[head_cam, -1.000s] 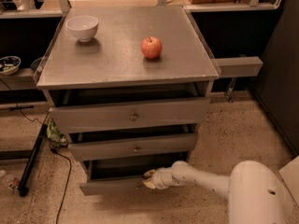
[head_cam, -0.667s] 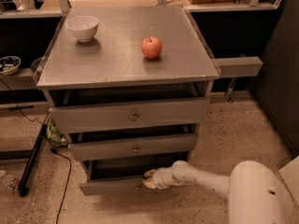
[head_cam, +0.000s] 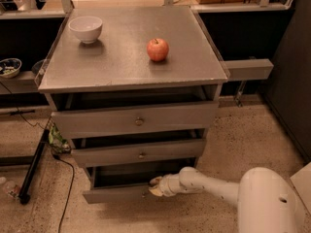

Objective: Open bottom drawer

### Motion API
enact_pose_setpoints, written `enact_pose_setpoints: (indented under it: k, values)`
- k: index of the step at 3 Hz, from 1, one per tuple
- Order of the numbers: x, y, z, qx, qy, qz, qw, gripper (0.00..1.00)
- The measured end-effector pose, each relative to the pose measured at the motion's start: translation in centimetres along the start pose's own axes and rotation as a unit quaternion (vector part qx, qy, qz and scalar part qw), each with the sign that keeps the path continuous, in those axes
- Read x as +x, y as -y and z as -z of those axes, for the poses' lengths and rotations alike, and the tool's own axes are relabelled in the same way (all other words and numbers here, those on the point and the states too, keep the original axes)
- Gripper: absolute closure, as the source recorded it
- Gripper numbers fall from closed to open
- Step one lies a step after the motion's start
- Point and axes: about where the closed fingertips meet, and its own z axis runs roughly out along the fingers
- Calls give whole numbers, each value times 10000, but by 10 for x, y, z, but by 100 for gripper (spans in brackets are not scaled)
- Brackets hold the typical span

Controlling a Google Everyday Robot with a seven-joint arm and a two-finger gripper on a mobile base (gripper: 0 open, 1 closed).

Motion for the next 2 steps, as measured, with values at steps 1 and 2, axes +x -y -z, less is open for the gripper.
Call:
enact_pose_setpoints:
  k: [1, 2]
  values:
    - [-5, -5, 1, -120, 57, 52, 9999, 100]
    - [-4, -1, 3, -121, 56, 48, 9999, 100]
